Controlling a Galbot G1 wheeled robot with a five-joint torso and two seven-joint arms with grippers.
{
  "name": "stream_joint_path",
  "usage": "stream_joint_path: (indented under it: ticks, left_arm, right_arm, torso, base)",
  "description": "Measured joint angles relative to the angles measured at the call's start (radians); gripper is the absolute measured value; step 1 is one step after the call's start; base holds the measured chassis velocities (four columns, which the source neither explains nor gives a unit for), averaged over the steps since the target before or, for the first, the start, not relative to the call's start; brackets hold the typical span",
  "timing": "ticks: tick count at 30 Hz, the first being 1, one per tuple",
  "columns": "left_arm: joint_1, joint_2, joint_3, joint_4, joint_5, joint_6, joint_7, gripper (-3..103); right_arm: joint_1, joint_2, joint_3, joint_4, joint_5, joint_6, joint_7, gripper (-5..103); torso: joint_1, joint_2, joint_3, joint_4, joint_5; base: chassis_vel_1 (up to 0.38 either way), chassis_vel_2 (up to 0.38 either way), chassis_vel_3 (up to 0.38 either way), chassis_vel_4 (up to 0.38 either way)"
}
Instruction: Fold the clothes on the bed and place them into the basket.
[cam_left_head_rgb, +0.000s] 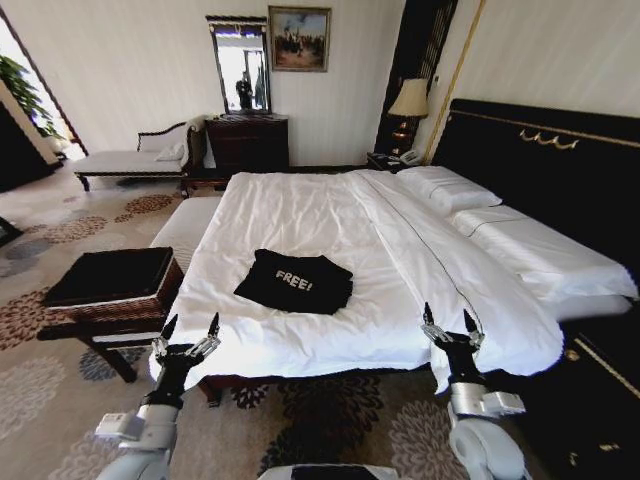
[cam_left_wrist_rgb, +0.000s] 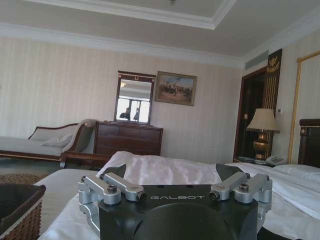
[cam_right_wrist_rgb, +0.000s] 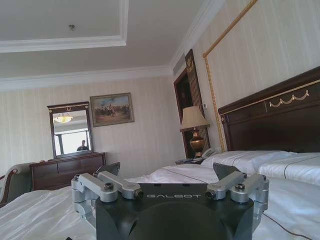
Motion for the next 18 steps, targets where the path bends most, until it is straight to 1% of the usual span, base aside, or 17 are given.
stream_joint_path:
  ticks: [12,18]
  left_arm:
    - [-0.012,0.007,-0.003,0.027,-0.009,-0.001,-0.001,100]
    - [-0.023,0.026,-0.014,0.037,-0.03,-0.002,-0.001,100]
  right_arm:
    - [0.017,0.012,-0.024,-0.031,-0.029,-0.003,0.002,100]
    - [0.02,0.015,-0.024,-0.031,-0.034,-0.006,0.007,100]
  torso:
    - [0.0,0.0,0.0,0.0,-0.0003]
    - [0.0,0.0,0.0,0.0001,-0.0001]
  base:
    - [-0.111,0.107,0.115,-0.11]
    - [-0.125,0.145,0.126,-0.136]
